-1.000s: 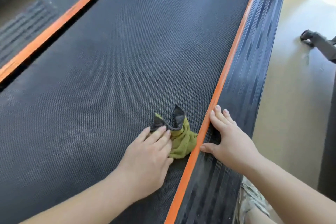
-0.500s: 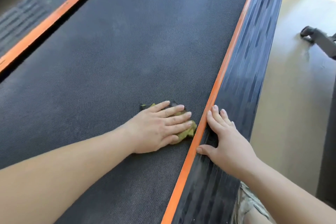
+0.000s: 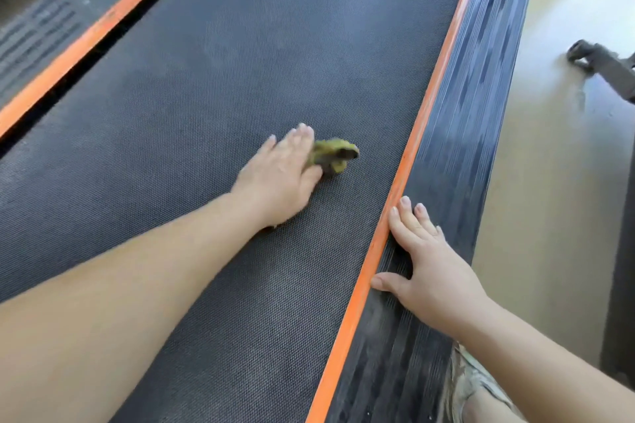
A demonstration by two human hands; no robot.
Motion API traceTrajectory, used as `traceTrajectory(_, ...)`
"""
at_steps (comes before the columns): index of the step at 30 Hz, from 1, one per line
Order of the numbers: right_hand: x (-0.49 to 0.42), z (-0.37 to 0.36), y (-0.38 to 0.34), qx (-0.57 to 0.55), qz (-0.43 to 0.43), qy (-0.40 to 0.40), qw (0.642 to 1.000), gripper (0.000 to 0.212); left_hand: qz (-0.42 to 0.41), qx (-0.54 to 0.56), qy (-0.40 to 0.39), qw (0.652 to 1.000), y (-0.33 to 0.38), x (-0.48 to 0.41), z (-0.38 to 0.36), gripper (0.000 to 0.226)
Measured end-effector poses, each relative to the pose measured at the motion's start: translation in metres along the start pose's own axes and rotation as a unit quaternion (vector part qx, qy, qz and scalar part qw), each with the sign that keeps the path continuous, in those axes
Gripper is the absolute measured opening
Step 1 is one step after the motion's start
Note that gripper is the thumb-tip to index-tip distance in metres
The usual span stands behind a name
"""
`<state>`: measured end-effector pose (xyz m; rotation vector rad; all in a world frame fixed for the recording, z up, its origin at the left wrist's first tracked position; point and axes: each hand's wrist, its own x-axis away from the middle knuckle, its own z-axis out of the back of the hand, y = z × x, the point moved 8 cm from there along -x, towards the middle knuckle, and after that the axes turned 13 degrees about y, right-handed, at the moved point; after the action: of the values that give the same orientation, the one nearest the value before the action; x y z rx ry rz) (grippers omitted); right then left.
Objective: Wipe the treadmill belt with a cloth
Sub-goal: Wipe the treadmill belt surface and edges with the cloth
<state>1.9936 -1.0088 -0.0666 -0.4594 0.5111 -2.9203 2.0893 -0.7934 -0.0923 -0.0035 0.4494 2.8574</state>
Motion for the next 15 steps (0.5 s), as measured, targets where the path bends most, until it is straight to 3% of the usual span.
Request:
traceTrajectory(2,0.001,0.001,0.000,0.001,0.004,0.003,1.000,0.108,0.033,0.035,0.025,0.999,0.002,0.001,-0.002,0.061)
traceTrajectory(5,0.001,0.001,-0.002,0.000,0.006,0.005,1.000,0.107,-0.028,-0.024,0.094,0.995,0.026,0.021,0.000,0.060)
traceTrajectory(9,0.001,0.001,-0.001,0.004,0.003,0.004,1.000,0.106,0.017,-0.004,0.184,0.983,0.019,0.022,0.021,0.069)
traceTrajectory(12,0.001,0.000,-0.001,0.006,0.000,-0.001,1.000,0.105,-0.061,0.018,0.143,0.988,0.038,0.022,0.011,0.057)
traceTrajectory(15,0.000,0.001,-0.002,0.009,0.004,0.001,1.000,0.106,-0.066,0.028,0.092,0.993,0.052,0.031,-0.003,0.061)
